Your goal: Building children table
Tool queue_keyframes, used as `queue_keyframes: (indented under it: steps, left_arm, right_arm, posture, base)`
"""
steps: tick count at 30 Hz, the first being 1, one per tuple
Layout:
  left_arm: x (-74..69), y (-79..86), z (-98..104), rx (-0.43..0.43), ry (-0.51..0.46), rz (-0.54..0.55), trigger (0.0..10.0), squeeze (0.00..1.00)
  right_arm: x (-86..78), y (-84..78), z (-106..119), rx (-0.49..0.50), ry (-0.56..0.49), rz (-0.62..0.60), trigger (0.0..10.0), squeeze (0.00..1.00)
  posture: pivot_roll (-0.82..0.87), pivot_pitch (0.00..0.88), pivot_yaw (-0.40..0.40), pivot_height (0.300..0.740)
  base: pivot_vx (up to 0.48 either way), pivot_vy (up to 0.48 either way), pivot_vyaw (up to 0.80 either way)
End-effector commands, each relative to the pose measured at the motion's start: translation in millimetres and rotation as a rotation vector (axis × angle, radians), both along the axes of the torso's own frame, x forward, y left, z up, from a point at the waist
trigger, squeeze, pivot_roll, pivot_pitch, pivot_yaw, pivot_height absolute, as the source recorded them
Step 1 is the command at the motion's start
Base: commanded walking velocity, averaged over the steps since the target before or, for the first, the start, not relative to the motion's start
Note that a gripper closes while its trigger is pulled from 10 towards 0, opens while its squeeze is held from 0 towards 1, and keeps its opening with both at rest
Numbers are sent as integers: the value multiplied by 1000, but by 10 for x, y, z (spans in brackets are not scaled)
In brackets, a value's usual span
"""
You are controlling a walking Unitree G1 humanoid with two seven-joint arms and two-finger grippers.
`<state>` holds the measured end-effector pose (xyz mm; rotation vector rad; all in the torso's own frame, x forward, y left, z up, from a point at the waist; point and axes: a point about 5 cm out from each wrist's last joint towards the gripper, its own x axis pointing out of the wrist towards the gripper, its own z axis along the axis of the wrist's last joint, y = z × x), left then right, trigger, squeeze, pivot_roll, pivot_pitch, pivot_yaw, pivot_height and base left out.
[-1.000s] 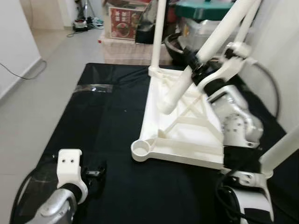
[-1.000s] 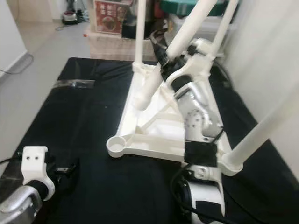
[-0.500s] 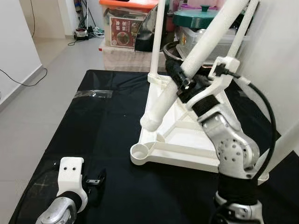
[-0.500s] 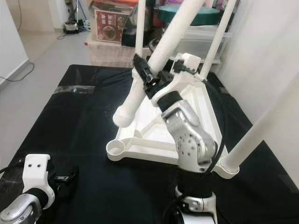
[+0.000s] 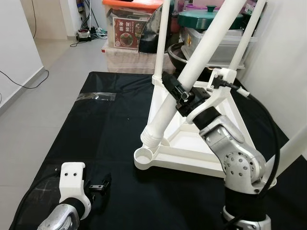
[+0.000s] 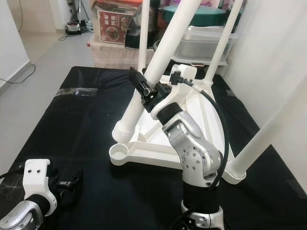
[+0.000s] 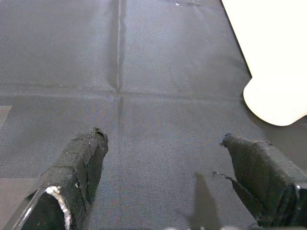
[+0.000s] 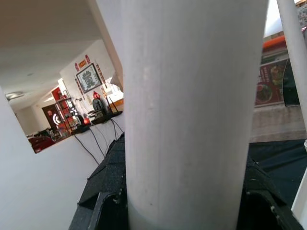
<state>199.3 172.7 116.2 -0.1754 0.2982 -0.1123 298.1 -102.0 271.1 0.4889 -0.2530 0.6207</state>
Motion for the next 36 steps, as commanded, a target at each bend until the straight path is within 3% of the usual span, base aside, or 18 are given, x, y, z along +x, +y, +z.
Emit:
queue_keyframes:
  steps: [1,8,9,12,15,18,23,26,36]
  left_arm:
    - [-16,-26,-27,-20,6,-10,10000,0]
    - [-6,-54,-21,-25,-9,-18,10000,0]
    - [-5,-65,-32,-20,-8,-21,10000,0]
    - [-16,26,-181,13,47,56,10000,0]
    - [-25,187,-291,47,98,169,10000,0]
    - [-32,320,-260,38,76,234,10000,0]
    - [-40,362,-232,46,62,252,10000,0]
    - [-67,323,-245,50,62,247,10000,0]
    - [-15,285,-256,51,57,227,10000,0]
  right_arm:
    - [-34,15,16,-12,-19,4,10000,0]
    - [-53,42,-43,-46,-6,8,10000,0]
    - [-51,55,-65,-74,-14,3,10000,0]
    - [-49,158,-249,-319,-117,-36,10000,0]
    - [14,170,-352,-350,-107,-62,10000,0]
    - [110,173,-451,-411,-123,-93,10000,0]
    - [160,176,-512,-488,-176,-119,10000,0]
    - [205,141,-603,-622,-282,-183,10000,0]
    - [182,107,-829,-691,-278,-141,10000,8]
  posture:
    - [25,0,-81,740]
    - [23,0,-78,740]
    - [21,0,-74,740]
    - [21,0,-65,740]
    - [24,0,-67,740]
    - [50,0,-84,740]
    - [57,0,-87,740]
    - [66,0,-89,740]
    - [61,0,-75,740]
  base:
    - [0,0,0]
    - [0,0,0]
    - [0,0,0]
    - [0,0,0]
    - [0,0,0]
    - [0,0,0]
    - [0,0,0]
    - [0,0,0]
    - [0,0,0]
